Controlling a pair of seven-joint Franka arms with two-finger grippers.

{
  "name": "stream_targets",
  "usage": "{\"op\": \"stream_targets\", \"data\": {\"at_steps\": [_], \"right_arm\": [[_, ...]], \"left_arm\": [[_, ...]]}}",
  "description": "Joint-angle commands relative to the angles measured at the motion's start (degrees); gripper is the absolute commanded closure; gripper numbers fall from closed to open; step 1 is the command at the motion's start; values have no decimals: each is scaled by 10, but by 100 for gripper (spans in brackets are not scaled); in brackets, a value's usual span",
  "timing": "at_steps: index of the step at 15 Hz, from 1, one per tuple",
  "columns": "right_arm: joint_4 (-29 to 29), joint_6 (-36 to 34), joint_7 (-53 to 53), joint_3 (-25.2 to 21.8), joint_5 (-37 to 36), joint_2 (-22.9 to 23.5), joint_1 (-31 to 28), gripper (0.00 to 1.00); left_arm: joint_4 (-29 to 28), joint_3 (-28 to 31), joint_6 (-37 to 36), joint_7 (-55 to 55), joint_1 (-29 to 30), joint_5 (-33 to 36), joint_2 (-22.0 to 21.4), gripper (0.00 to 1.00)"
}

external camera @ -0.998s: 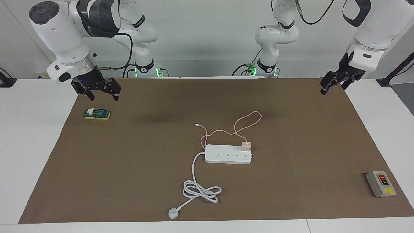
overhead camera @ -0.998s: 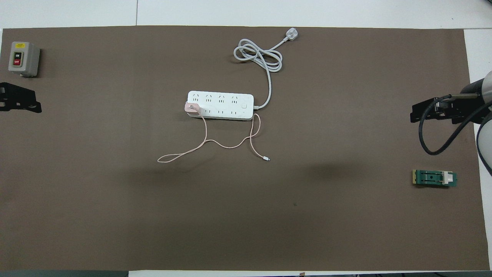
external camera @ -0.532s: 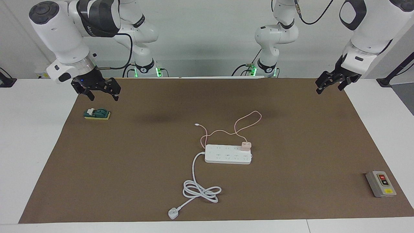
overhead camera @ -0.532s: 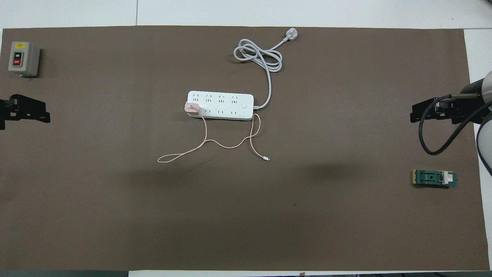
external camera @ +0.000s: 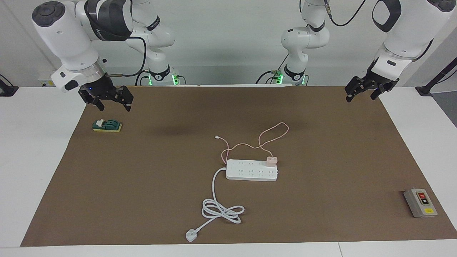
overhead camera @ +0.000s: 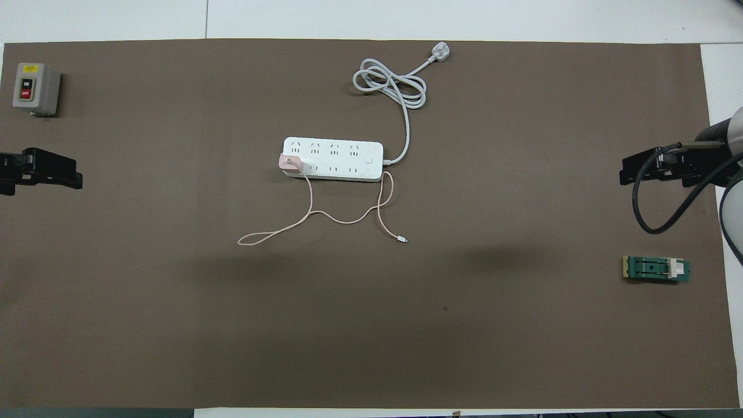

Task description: Plug charger into power strip

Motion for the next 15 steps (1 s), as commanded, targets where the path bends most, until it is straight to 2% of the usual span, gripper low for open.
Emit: {"op": "stream_targets", "data": {"at_steps": [1, 15], "right_arm": [[-2, -6, -12, 4, -5, -6, -7, 0], [-2, -5, -12, 4, -5, -6, -7, 0]], "left_arm": [[-13, 3, 1, 9, -6, -17, -14, 0], [-15, 2, -19, 8, -19, 12, -17, 0]]}}
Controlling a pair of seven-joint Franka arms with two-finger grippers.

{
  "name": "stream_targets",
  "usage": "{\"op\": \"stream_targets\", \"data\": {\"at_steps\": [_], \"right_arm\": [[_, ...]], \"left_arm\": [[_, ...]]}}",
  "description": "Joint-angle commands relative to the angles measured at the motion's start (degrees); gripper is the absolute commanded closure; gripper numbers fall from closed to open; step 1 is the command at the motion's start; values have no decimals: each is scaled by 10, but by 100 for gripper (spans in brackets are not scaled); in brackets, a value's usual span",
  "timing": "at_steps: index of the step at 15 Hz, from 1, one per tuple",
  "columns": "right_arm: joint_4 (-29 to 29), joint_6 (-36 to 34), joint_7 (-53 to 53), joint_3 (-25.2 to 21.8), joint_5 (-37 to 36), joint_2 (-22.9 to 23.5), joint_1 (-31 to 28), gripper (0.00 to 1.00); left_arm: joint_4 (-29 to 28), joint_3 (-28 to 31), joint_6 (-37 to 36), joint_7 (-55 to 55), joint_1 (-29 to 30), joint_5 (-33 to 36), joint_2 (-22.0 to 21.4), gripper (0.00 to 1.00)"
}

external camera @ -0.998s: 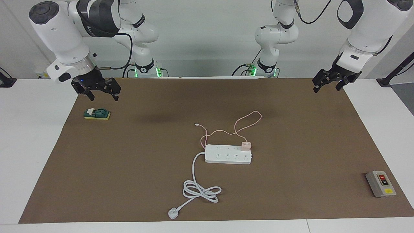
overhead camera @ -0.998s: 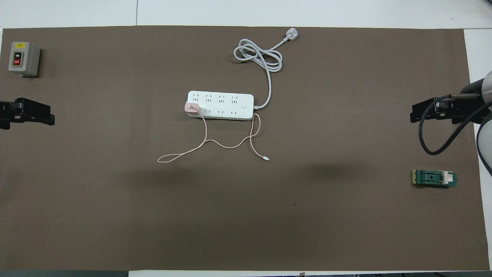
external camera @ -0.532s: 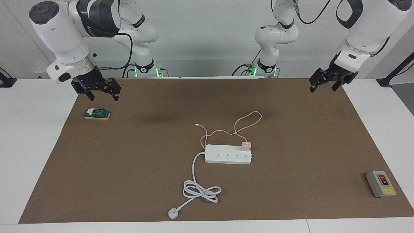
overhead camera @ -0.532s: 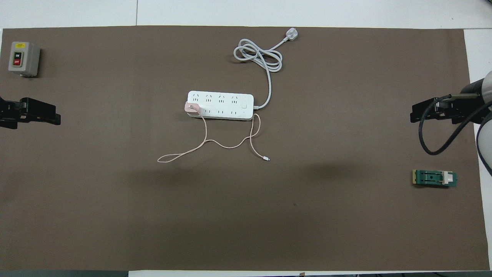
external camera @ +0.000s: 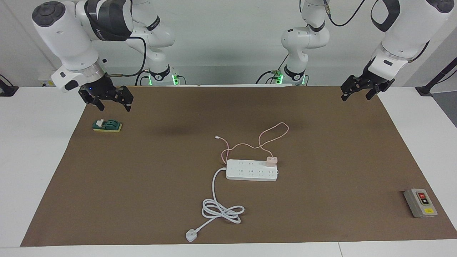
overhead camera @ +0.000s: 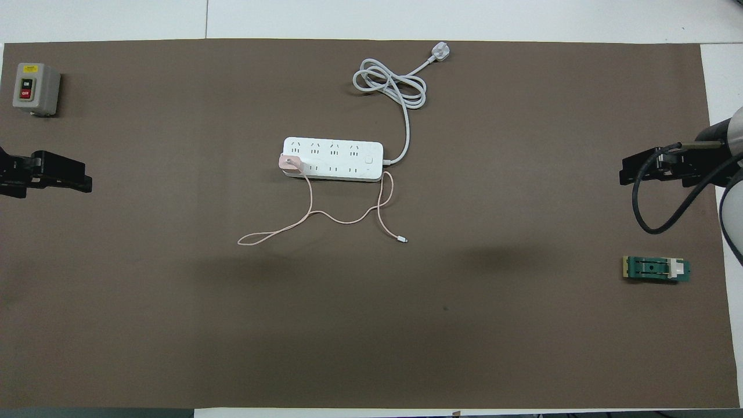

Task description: Plug charger into power strip

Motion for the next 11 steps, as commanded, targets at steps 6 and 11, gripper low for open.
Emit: {"op": "stream_targets", "data": {"at_steps": [6, 11], "right_arm": [[-2, -6, -12, 5, -5, -6, -7, 0], [-2, -6, -12, 5, -5, -6, -7, 0]], "left_arm": [[-15, 6, -7, 7, -13, 13, -16, 0], [-15, 6, -3, 7, -10, 13, -16, 0]]}}
